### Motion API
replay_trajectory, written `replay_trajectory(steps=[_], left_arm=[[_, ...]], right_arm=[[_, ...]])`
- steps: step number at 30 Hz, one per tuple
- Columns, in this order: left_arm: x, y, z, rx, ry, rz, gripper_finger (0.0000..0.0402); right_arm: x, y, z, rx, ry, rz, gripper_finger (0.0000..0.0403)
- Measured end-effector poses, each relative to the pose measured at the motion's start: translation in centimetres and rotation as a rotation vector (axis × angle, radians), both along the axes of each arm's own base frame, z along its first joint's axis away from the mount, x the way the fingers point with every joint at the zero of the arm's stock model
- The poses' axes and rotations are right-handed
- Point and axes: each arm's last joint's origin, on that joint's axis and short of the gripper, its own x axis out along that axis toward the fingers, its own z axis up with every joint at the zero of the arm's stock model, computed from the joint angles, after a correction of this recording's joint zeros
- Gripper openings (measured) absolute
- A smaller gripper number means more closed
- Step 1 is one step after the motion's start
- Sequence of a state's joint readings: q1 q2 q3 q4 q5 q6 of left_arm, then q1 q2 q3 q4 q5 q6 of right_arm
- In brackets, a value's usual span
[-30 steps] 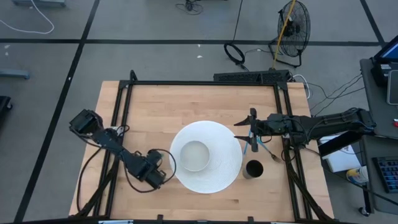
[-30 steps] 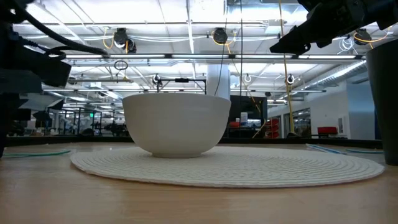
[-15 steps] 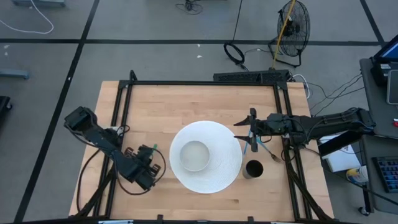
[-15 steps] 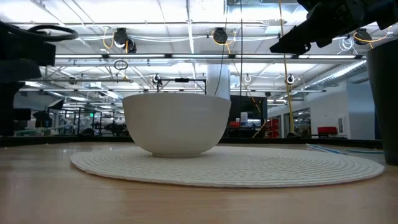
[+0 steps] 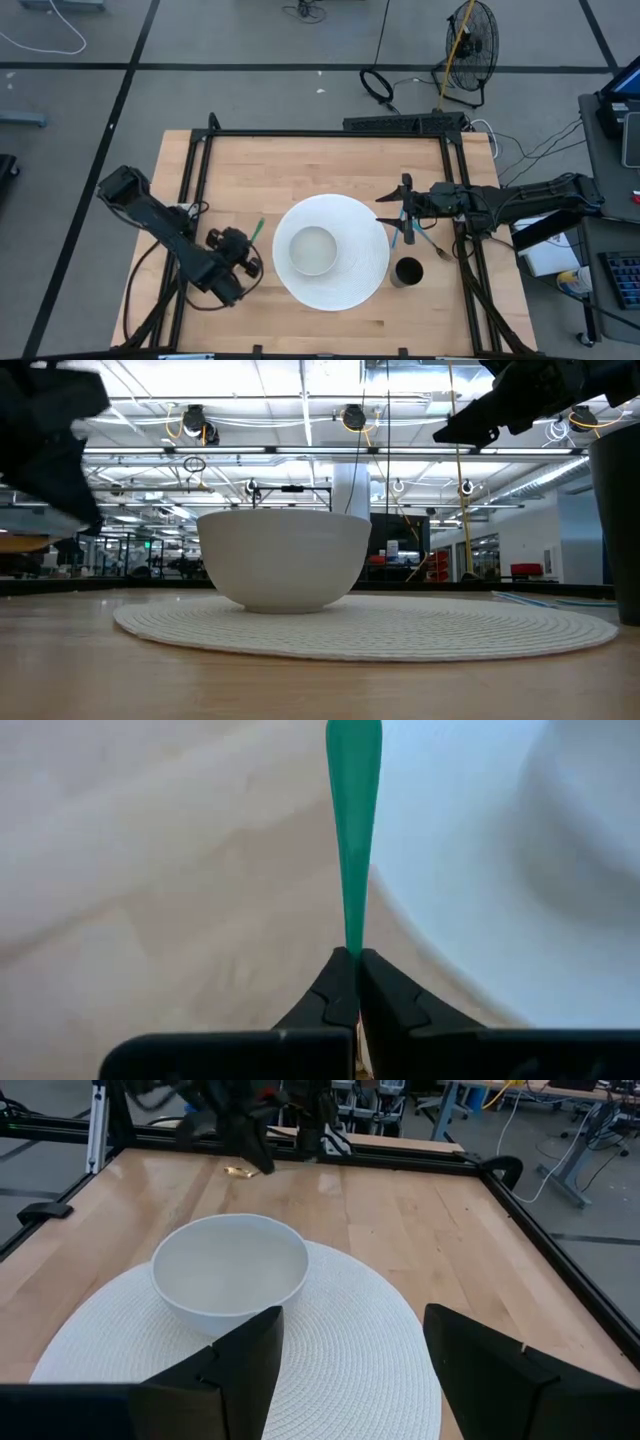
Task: Pick & Place Utensil
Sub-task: Put the green spoon into the white bowl on the white mat
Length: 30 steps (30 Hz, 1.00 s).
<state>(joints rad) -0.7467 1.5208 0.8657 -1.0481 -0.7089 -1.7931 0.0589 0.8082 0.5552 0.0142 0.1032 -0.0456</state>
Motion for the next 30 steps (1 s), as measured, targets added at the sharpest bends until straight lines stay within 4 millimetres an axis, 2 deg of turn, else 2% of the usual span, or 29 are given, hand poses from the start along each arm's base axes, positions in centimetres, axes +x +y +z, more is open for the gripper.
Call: replay_trajectory(steps=[7, 12, 16, 22, 30], left_arm=[[-0.3, 1.0, 3.3, 0.161, -0.245, -0.094, 0.0001], [0.8, 0.8, 4.8, 0.303, -0.388, -0.167, 0.0001], [2.6, 0.6, 5.2, 0.354, -0.430, -0.179, 0.0001], [6.4, 0.5, 5.3, 0.361, -0.456, -0.226, 0.0001], [11.5, 1.8, 5.4, 0.295, -0.509, -0.469, 0.0001]], right_arm=[[0.0, 0.0, 0.0, 0.000, 0.000, 0.000, 0.0238], [0.0, 0.0, 0.0, 0.000, -0.004, 0.000, 0.0238], [0.0, 0.0, 0.0, 0.000, -0.004, 0.000, 0.0238], [0.0, 0.0, 0.1, 0.001, -0.014, 0.000, 0.0238], [0.0, 0.0, 0.1, 0.008, -0.012, -0.002, 0.0238]])
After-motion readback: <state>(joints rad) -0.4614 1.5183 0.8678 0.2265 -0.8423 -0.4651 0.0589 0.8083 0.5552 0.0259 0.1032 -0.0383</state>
